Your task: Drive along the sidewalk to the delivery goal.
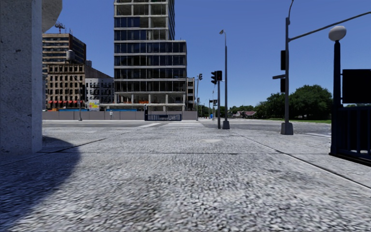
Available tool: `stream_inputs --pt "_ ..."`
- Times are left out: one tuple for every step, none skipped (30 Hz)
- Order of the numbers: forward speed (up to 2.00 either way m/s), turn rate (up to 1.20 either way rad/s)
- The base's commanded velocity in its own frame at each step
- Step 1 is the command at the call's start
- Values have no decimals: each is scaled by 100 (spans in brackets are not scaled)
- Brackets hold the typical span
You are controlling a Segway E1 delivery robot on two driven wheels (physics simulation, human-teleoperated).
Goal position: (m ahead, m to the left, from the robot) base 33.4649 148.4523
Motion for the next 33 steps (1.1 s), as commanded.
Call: stream_inputs --pt "200 0" --pt "200 0" --pt "200 0" --pt "200 0" --pt "200 0" --pt "200 0" --pt "200 0" --pt "200 0" --pt "200 0" --pt "200 0" --pt "200 0" --pt "200 0" --pt "200 0" --pt "200 0" --pt "200 0" --pt "200 0" --pt "200 0" --pt "200 0" --pt "200 0" --pt "200 0" --pt "200 0" --pt "200 0" --pt "200 0" --pt "200 0" --pt "200 0" --pt "200 0" --pt "200 0" --pt "200 0" --pt "200 0" --pt "200 0" --pt "200 0" --pt "200 0" --pt "200 0"
